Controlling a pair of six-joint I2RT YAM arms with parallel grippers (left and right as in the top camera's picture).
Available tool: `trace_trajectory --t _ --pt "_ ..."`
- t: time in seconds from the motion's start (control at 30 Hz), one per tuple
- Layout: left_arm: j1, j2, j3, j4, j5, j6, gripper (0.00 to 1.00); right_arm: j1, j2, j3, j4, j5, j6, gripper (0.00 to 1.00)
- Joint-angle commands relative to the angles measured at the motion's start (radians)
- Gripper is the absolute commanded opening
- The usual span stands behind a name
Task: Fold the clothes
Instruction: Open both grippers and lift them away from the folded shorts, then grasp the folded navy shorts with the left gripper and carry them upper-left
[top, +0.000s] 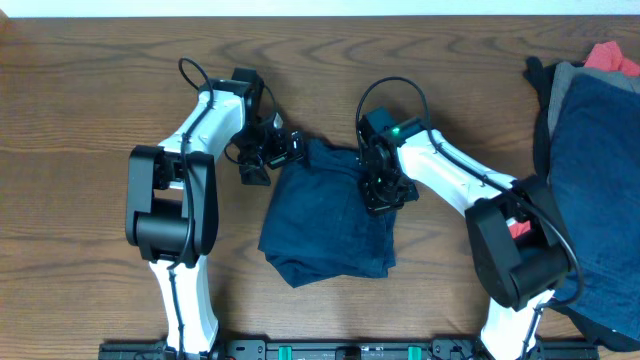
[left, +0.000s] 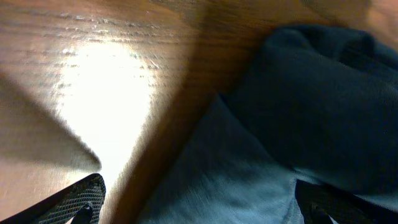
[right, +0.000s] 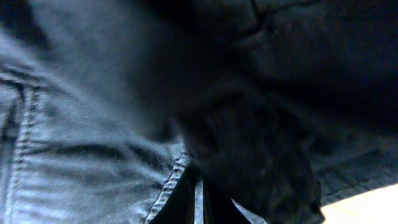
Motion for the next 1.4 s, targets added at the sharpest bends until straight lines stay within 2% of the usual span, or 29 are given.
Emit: trace_trajectory --t 0.0,0.1,0.23,0.27,0.3,0.4,0.53,0.77,0.97,1.1,1.27,1.3,1.33,1.37 --pt "-0.014 0.031 0.014 0.003 -0.004 0.04 0.98 0.005 0.031 -0.007 0.003 0.024 0.035 0.01" --pt "-0.036 0.037 0.014 0.003 -0.001 0.084 0.99 0.005 0.025 -0.005 0.005 0.057 0.059 0.01" --pt "-0.069 0.037 0.014 0.019 -0.002 0.14 0.37 -0.008 -0.005 -0.003 0.005 0.066 0.074 0.01" --pt "-0.075 0.037 0.014 0.026 -0.002 0.143 0.14 -0.013 -0.02 -0.003 0.005 0.069 0.076 0.01" --pt "-0.079 0.037 0.014 0.036 -0.002 0.143 0.06 -0.02 -0.036 -0.003 0.005 0.072 0.076 0.01" --pt "-0.071 0.037 0.015 0.075 -0.01 0.142 0.06 -0.05 -0.105 0.004 -0.001 0.093 0.076 0.01" --pt "0.001 0.035 0.046 0.114 -0.099 0.032 0.06 -0.095 -0.225 0.008 -0.012 0.127 0.076 0.01" --pt "0.306 0.035 0.184 0.199 -0.144 -0.174 0.06 -0.177 -0.405 0.008 -0.045 0.156 0.061 0.01" --pt "0.572 0.036 0.207 0.344 -0.145 -0.319 0.06 -0.208 -0.434 0.008 -0.096 0.156 0.048 0.01" --pt "0.711 0.036 0.2 0.385 -0.145 -0.35 0.06 -0.209 -0.433 0.008 -0.088 0.172 0.049 0.01" --pt "0.816 0.036 0.199 0.371 -0.144 -0.352 0.06 -0.209 -0.433 0.008 -0.087 0.172 0.049 0.01" --pt "0.827 0.036 0.199 0.357 -0.144 -0.352 0.13 -0.209 -0.433 0.008 -0.086 0.171 0.05 0.01" --pt "0.835 0.036 0.198 0.344 -0.144 -0.352 0.3 -0.209 -0.433 0.008 -0.085 0.172 0.058 0.01" --pt "0.839 0.036 0.198 0.326 -0.144 -0.352 0.59 -0.209 -0.433 0.008 -0.084 0.172 0.063 0.01"
